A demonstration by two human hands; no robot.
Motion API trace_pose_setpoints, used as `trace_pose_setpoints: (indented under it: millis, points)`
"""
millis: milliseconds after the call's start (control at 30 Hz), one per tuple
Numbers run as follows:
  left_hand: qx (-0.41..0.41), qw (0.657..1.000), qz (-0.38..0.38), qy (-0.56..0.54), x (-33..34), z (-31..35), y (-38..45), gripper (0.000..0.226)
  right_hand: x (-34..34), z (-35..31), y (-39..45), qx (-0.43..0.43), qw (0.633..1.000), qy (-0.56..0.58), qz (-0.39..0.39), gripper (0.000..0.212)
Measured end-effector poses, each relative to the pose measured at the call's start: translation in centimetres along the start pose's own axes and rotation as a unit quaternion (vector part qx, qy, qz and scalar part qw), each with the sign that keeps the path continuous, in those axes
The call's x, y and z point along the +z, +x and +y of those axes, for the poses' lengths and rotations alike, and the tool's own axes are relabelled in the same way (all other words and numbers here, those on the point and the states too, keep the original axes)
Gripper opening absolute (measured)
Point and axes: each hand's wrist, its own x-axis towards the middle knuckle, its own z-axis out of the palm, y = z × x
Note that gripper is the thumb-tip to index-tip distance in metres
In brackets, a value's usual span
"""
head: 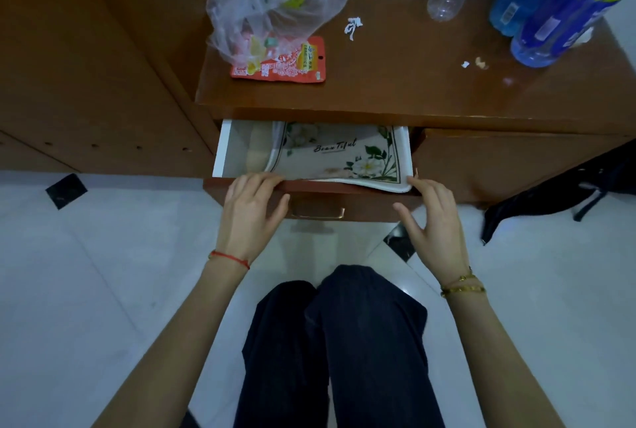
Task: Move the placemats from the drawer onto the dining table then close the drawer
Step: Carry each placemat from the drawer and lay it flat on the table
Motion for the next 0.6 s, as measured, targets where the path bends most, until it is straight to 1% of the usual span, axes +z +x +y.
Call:
trace_pose_setpoints:
  millis: [200,400,533,600]
  points:
    - [-0.041,0.994,-0.092,-0.049,-2.9,1.6,-2.0,0.033,-2.4,-2.0,-2.2,0.064,0.995,0.018,-0.069,0.043]
    - [-0.063,0.979,-0.184,-0.060,-5.1,2.8,-3.9,0.042,-3.6,-3.1,-4.0,0.101,0.989,0.019,-0.108,0.041]
    - [-0.084,0.970,-0.216,-0.072,-6.2,3.3,-3.2,0.043,-4.5,-4.1,-3.5,0.151,0.980,0.033,-0.124,0.043]
    - [-0.103,0.970,-0.206,-0.076,-6.6,3.3,-2.3,0.036,-4.7,-4.4,-2.9,0.162,0.979,0.034,-0.122,0.043]
